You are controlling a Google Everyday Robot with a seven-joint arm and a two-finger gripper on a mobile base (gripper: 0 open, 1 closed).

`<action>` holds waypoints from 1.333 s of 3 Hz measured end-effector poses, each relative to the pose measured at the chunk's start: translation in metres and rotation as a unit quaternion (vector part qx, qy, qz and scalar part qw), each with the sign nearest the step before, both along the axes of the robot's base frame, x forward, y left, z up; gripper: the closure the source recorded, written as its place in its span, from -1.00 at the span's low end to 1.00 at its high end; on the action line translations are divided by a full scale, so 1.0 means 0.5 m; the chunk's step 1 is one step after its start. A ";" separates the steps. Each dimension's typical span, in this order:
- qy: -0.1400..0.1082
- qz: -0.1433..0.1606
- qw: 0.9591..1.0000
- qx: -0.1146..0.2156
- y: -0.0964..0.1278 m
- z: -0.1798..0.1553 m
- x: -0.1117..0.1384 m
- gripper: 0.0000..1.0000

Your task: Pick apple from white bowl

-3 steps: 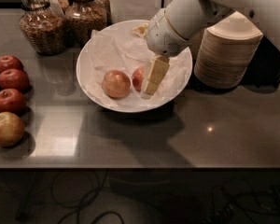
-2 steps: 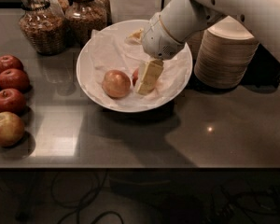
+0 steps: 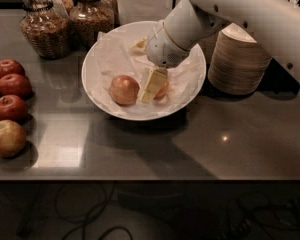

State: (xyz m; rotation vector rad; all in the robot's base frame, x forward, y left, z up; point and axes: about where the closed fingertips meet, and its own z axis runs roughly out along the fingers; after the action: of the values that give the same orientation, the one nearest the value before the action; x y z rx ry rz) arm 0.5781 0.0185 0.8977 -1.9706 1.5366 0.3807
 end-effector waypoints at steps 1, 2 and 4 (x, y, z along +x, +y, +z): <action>0.009 0.006 1.000 0.000 0.013 -0.019 0.004 -0.72; 0.018 0.015 1.000 0.000 0.028 -0.039 0.011 -0.74; 0.038 0.034 0.999 -0.001 0.057 -0.078 0.019 -0.74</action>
Offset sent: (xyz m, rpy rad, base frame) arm 0.0111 0.0198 -0.0305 0.0021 0.0554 0.0455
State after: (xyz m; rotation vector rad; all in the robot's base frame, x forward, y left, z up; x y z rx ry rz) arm 0.5878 0.0470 0.8585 -2.0350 1.5186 0.4879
